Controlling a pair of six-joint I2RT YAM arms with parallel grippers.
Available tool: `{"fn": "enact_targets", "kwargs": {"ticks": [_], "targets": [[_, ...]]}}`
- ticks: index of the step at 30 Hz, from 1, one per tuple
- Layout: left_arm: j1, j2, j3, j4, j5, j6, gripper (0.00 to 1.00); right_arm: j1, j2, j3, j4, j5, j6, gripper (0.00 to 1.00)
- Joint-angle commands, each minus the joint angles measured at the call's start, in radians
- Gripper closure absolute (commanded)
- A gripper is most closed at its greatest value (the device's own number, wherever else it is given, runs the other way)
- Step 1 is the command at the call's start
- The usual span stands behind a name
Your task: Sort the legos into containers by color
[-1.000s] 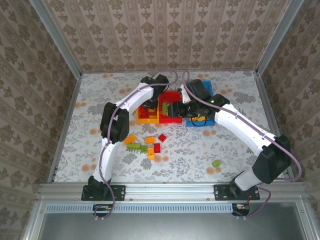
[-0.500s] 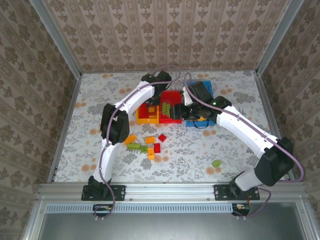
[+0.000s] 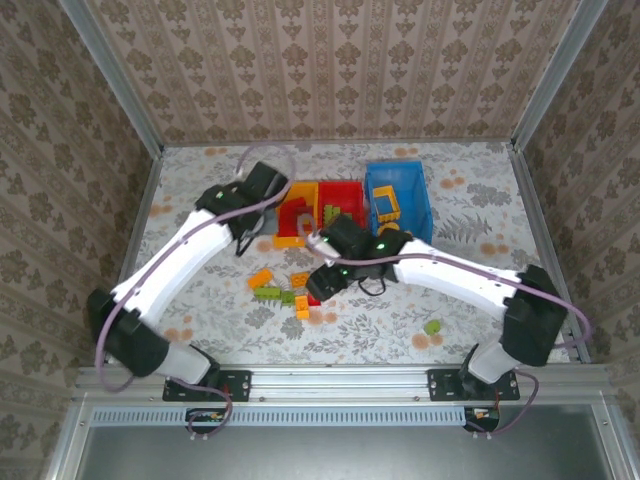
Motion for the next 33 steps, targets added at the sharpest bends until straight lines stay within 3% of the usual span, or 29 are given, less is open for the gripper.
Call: {"fn": "enact_targets", "kwargs": {"ticks": [1, 5, 10, 19, 29, 33], "targets": [[0.002, -0.167, -0.181, 0.019, 0.055, -0.101, 0.50, 0.027, 0.122, 0.092, -0.060, 0.116, -0.096, 0.24], [0.005, -0.388, -0.345, 0.002, 0.062, -0.182, 0.48, 0.038, 0.280, 0.233, -0.161, 0.169, -0.109, 0.19], [0.006, -0.541, -0.424, -0.020, 0.063, -0.237, 0.47, 0.038, 0.421, 0.405, -0.250, 0.169, 0.016, 0.15], [-0.014, -0.601, -0.425, 0.020, 0.109, -0.160, 0.45, 0.034, 0.562, 0.554, -0.325, 0.206, 0.356, 0.14], [-0.015, -0.645, -0.426, 0.008, 0.152, -0.099, 0.43, 0.028, 0.685, 0.664, -0.346, 0.199, 0.459, 0.18], [-0.015, -0.646, -0.425, 0.006, 0.168, -0.083, 0.43, 0.021, 0.717, 0.682, -0.353, 0.193, 0.485, 0.27]]}}
